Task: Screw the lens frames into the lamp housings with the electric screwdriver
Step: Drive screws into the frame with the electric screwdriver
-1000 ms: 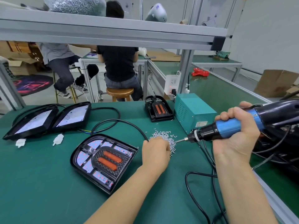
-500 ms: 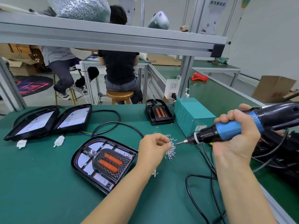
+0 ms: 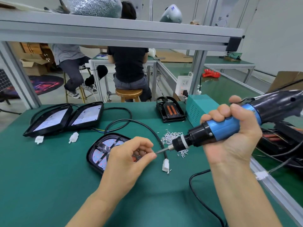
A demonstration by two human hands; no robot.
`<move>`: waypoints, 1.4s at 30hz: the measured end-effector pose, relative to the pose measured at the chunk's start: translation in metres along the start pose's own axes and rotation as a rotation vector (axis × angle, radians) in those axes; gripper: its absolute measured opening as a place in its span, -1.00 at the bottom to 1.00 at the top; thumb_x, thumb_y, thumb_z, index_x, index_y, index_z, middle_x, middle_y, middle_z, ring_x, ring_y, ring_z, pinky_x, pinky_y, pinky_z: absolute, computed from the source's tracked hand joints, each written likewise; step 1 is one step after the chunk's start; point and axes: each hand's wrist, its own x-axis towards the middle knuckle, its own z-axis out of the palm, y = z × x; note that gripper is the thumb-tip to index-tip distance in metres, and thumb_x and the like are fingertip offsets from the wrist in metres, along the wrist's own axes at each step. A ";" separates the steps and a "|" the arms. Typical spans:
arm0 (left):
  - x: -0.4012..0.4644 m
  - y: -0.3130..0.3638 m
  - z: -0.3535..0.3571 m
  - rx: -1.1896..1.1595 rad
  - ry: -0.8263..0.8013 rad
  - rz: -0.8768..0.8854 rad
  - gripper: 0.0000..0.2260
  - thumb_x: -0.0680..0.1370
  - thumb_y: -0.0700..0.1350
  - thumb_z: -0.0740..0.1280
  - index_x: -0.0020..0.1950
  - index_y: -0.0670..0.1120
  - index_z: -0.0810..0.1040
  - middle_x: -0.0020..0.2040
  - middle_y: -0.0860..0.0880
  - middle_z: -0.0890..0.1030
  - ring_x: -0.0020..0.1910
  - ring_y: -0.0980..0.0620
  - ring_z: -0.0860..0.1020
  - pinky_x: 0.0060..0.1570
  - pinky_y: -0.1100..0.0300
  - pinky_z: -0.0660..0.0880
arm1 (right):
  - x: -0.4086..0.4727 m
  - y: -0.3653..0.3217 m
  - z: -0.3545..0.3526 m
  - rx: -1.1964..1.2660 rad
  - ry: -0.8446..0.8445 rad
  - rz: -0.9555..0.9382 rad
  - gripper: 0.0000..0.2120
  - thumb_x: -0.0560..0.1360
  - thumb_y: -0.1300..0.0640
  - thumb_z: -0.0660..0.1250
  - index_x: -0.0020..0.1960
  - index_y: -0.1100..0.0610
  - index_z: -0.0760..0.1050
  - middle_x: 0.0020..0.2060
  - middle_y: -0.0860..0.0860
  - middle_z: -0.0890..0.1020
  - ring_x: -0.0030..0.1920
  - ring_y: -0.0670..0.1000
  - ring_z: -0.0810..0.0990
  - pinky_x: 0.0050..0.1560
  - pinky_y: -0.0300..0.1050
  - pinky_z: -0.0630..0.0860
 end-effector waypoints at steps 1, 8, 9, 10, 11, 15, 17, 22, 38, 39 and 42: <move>-0.001 0.000 -0.004 0.006 0.008 0.013 -0.77 0.38 -0.24 0.51 -0.16 0.07 0.58 -0.25 0.15 0.63 -0.29 0.15 0.55 -0.23 0.42 0.44 | -0.002 0.003 0.003 0.002 -0.005 0.013 -0.87 0.34 0.22 0.22 -0.17 0.06 0.48 -0.47 -0.08 0.42 -0.49 -0.11 0.41 -0.33 -0.25 0.45; -0.009 -0.003 -0.025 0.067 -0.017 0.087 -0.88 0.35 -0.14 0.45 -0.18 0.06 0.60 -0.25 0.18 0.61 -0.29 0.17 0.55 -0.25 0.41 0.44 | -0.008 0.019 0.013 -0.027 -0.032 0.058 -0.87 0.34 0.22 0.21 -0.16 0.06 0.46 -0.48 -0.08 0.42 -0.49 -0.11 0.40 -0.32 -0.26 0.43; -0.009 -0.003 -0.027 0.085 -0.022 0.099 -0.87 0.36 -0.14 0.44 -0.15 0.05 0.59 -0.24 0.18 0.61 -0.29 0.18 0.54 -0.24 0.40 0.45 | -0.009 0.022 0.014 -0.036 -0.035 0.061 -0.87 0.34 0.22 0.21 -0.16 0.06 0.45 -0.48 -0.08 0.41 -0.49 -0.11 0.39 -0.32 -0.26 0.43; -0.009 -0.004 -0.029 0.102 -0.027 0.114 -0.84 0.36 -0.14 0.44 -0.11 0.05 0.57 -0.23 0.17 0.60 -0.29 0.19 0.53 -0.23 0.38 0.45 | -0.010 0.024 0.015 -0.044 -0.038 0.064 -0.87 0.34 0.22 0.20 -0.15 0.06 0.45 -0.48 -0.08 0.41 -0.49 -0.11 0.39 -0.32 -0.26 0.43; -0.009 -0.004 -0.031 0.120 -0.033 0.127 -0.85 0.37 -0.15 0.44 -0.11 0.04 0.57 -0.22 0.17 0.60 -0.29 0.20 0.52 -0.22 0.39 0.44 | -0.011 0.026 0.016 -0.049 -0.042 0.068 -0.87 0.34 0.22 0.20 -0.15 0.06 0.45 -0.48 -0.08 0.41 -0.49 -0.11 0.39 -0.32 -0.26 0.43; -0.011 -0.007 -0.040 0.173 -0.068 0.140 -0.95 0.38 -0.17 0.42 -0.22 -0.03 0.61 -0.28 0.18 0.56 -0.31 0.24 0.48 -0.25 0.47 0.37 | -0.016 0.036 0.021 -0.078 -0.067 0.078 -0.85 0.34 0.23 0.20 -0.14 0.06 0.45 -0.48 -0.08 0.41 -0.48 -0.10 0.38 -0.32 -0.24 0.42; -0.013 -0.010 -0.044 0.160 -0.091 0.111 -0.98 0.39 -0.17 0.42 -0.23 -0.06 0.62 -0.27 0.14 0.58 -0.32 0.22 0.49 -0.24 0.44 0.38 | -0.019 0.042 0.024 -0.102 -0.082 0.085 -0.85 0.33 0.24 0.20 -0.12 0.07 0.43 -0.48 -0.08 0.41 -0.49 -0.10 0.38 -0.33 -0.24 0.42; -0.027 -0.027 -0.062 0.032 -0.026 -0.065 -0.78 0.41 -0.31 0.48 -0.25 0.03 0.65 -0.33 0.12 0.61 -0.37 0.18 0.46 -0.29 0.39 0.39 | -0.026 0.056 0.031 -0.119 -0.116 0.130 -0.83 0.32 0.24 0.19 -0.12 0.08 0.42 -0.49 -0.07 0.39 -0.50 -0.09 0.36 -0.33 -0.25 0.41; -0.062 -0.033 -0.059 0.474 -0.090 -0.038 -0.86 0.47 -0.19 0.33 -0.09 -0.05 0.68 -0.24 0.06 0.57 -0.25 0.11 0.50 -0.25 0.16 0.48 | -0.052 0.099 0.020 -0.410 -0.363 0.150 -0.76 0.23 0.27 0.32 -0.13 0.06 0.47 -0.47 -0.03 0.43 -0.47 -0.03 0.41 -0.34 -0.19 0.41; -0.061 -0.033 -0.057 0.508 -0.101 -0.031 -0.86 0.48 -0.20 0.33 -0.09 -0.06 0.68 -0.23 0.04 0.56 -0.25 0.03 0.54 -0.28 0.10 0.50 | -0.053 0.100 0.022 -0.428 -0.374 0.151 -0.75 0.24 0.31 0.31 -0.14 0.06 0.47 -0.48 -0.03 0.44 -0.48 -0.03 0.41 -0.34 -0.19 0.40; -0.059 -0.033 -0.053 0.576 -0.118 -0.041 -0.88 0.52 -0.22 0.33 -0.05 -0.08 0.66 -0.19 0.00 0.54 -0.23 -0.09 0.53 -0.28 0.02 0.50 | -0.053 0.102 0.025 -0.474 -0.404 0.143 -0.74 0.31 0.39 0.22 -0.11 0.09 0.42 -0.49 -0.05 0.45 -0.48 -0.03 0.40 -0.35 -0.17 0.38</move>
